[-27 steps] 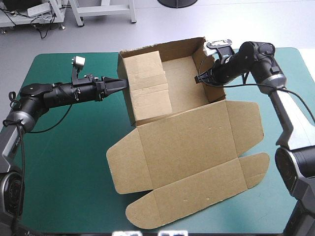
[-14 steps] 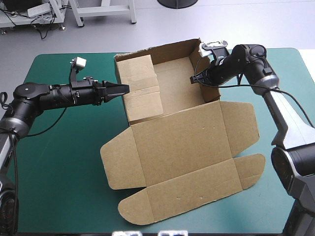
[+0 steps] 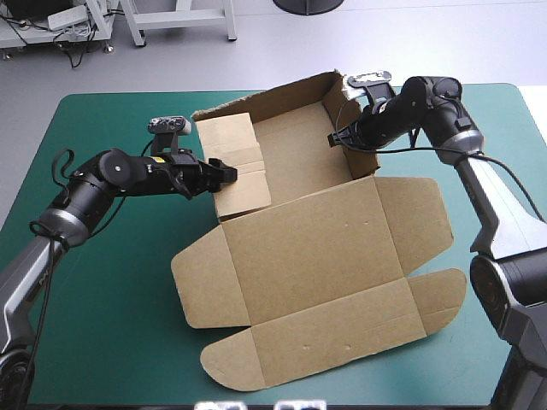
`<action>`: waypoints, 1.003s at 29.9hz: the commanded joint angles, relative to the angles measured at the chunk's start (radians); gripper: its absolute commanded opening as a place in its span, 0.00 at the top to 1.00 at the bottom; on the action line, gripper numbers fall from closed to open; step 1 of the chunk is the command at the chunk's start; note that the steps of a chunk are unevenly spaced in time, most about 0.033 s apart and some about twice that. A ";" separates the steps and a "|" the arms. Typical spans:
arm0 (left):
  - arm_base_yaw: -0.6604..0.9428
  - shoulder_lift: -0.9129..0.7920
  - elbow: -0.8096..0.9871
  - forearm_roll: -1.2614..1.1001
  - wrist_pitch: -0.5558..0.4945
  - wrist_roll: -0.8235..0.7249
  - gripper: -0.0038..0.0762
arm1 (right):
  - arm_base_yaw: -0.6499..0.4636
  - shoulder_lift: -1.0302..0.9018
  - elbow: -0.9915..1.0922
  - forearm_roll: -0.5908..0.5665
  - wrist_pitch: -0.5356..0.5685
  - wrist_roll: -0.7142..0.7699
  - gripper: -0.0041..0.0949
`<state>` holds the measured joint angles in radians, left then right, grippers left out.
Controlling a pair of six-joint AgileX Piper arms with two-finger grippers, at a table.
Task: Fold the box
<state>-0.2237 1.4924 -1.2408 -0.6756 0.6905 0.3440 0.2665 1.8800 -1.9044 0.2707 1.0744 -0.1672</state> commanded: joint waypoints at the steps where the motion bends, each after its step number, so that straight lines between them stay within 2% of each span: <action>1: -0.090 -0.038 -0.029 0.134 -0.221 -0.238 0.45 | 0.008 -0.059 -0.046 0.155 0.000 0.003 0.98; 3: -0.118 -0.031 -0.029 0.215 -0.281 -0.344 0.57 | 0.008 -0.057 -0.046 0.143 0.024 0.016 0.98; 5: -0.136 -0.018 -0.029 0.259 -0.305 -0.394 0.76 | 0.008 -0.047 -0.046 0.125 0.070 0.024 0.98; 7: -0.138 0.005 -0.035 0.264 -0.280 -0.389 0.96 | 0.008 -0.027 -0.046 0.078 0.132 0.029 0.98; 9: -0.138 0.032 -0.053 0.270 -0.205 -0.366 0.96 | 0.014 -0.008 -0.046 0.001 0.183 0.057 0.98; 15: -0.154 0.207 -0.228 0.372 0.052 -0.366 0.96 | 0.061 0.038 -0.017 -0.137 0.181 0.167 0.98; 24: -0.298 0.470 -0.581 0.838 0.363 -0.450 0.96 | 0.088 0.156 -0.017 -0.124 0.181 0.249 0.98; 28: -0.306 0.527 -0.649 0.870 0.450 -0.443 0.95 | 0.088 0.182 -0.017 -0.110 0.182 0.236 0.98; 30: -0.296 0.528 -0.650 0.846 0.459 -0.409 0.87 | 0.088 0.183 -0.017 -0.094 0.182 0.187 0.96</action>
<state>-0.5144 2.0404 -1.8642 0.1809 1.1554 -0.1263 0.3349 2.0967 -1.8957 0.0422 1.2455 0.0940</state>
